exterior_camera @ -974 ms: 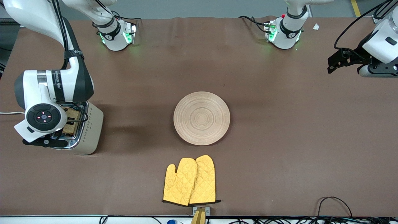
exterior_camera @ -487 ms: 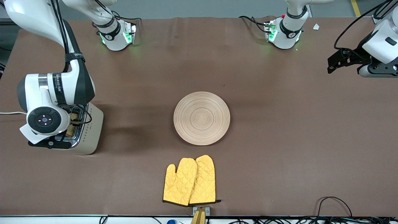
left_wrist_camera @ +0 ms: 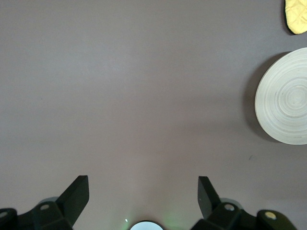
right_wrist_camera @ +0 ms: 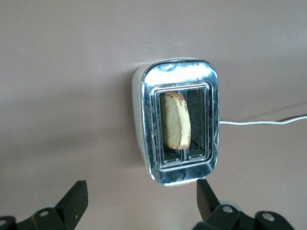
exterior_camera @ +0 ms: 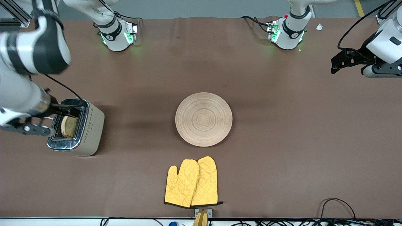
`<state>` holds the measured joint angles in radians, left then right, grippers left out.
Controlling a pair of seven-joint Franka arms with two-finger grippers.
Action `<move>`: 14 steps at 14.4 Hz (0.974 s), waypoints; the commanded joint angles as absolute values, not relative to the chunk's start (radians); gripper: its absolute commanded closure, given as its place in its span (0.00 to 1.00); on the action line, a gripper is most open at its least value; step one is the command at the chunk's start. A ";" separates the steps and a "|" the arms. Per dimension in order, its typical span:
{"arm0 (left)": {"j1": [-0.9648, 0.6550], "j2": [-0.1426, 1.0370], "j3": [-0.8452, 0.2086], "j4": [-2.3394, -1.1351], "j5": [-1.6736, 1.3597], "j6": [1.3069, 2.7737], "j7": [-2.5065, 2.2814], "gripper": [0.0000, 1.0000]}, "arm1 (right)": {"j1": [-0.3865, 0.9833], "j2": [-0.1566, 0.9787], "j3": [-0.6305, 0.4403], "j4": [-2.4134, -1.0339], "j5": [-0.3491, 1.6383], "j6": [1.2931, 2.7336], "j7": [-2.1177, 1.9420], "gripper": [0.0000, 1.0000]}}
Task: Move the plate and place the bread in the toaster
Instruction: 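Open the right gripper and raise it away from the toaster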
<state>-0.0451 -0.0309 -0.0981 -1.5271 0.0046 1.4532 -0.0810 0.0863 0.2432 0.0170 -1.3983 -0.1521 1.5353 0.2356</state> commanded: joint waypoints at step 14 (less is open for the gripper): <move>-0.045 -0.097 -0.124 -1.582 0.063 1.488 -0.061 0.00 | 0.084 0.008 -0.183 -1.539 0.025 1.555 0.017 0.00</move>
